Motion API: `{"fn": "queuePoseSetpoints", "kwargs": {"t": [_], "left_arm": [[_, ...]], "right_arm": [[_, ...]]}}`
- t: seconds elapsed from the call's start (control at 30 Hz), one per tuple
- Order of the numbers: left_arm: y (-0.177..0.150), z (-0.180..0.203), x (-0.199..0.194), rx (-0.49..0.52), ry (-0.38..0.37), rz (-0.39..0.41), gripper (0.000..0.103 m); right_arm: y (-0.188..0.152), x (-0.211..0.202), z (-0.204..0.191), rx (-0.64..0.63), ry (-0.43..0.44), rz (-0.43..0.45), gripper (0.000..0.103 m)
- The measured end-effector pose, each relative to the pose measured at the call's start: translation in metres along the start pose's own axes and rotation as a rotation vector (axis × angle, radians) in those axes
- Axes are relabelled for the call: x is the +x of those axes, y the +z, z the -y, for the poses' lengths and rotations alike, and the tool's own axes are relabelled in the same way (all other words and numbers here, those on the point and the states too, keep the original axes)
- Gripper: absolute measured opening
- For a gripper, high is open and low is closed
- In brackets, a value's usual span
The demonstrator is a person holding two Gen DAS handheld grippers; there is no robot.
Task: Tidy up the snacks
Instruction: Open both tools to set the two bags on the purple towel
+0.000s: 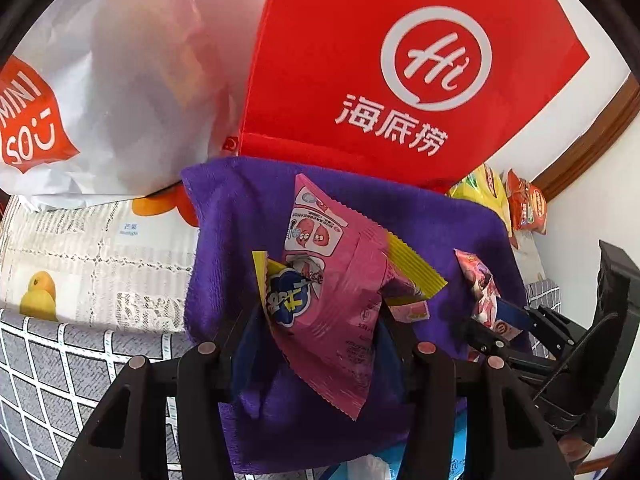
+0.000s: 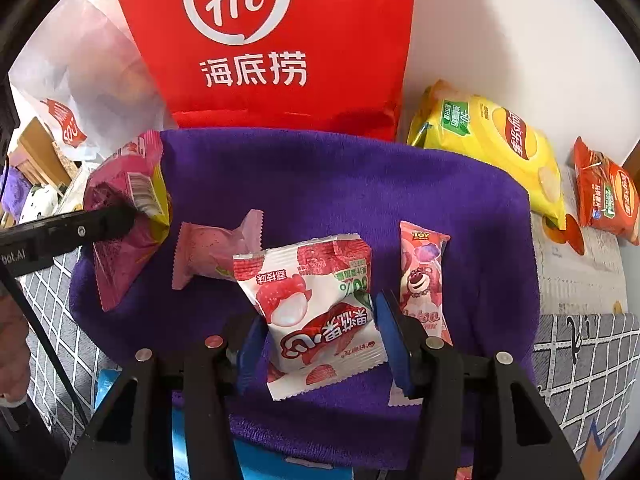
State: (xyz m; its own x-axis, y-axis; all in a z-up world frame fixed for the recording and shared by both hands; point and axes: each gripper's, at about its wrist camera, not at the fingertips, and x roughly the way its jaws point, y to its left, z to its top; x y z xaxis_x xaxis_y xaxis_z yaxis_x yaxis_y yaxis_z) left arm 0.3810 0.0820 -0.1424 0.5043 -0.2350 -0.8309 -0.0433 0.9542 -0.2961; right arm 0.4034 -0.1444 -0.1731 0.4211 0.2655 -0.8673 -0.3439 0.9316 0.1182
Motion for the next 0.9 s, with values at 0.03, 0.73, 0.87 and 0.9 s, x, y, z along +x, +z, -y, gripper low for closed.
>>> {"fn": "queuePoseSetpoints", "kwargs": {"t": [0.03,0.73,0.87,0.9], "left_arm": [[0.0,0.002,0.001,0.003,0.001,-0.002,0.051],[-0.001,0.015,-0.012,0.035,-0.003,0.021,0.075],[-0.001,0.02,-0.026,0.05,-0.022,0.041,0.075],[-0.002,0.021,-0.03,0.053,-0.028,0.047,0.075]], "right_arm": [[0.001,0.0,0.0,0.001,-0.002,0.004,0.053],[0.011,-0.06,0.011,0.065,-0.013,0.186,0.065],[0.004,-0.087,0.013,0.12,-0.005,0.264,0.065],[0.0,-0.096,0.013,0.12,-0.014,0.28,0.065]]}}
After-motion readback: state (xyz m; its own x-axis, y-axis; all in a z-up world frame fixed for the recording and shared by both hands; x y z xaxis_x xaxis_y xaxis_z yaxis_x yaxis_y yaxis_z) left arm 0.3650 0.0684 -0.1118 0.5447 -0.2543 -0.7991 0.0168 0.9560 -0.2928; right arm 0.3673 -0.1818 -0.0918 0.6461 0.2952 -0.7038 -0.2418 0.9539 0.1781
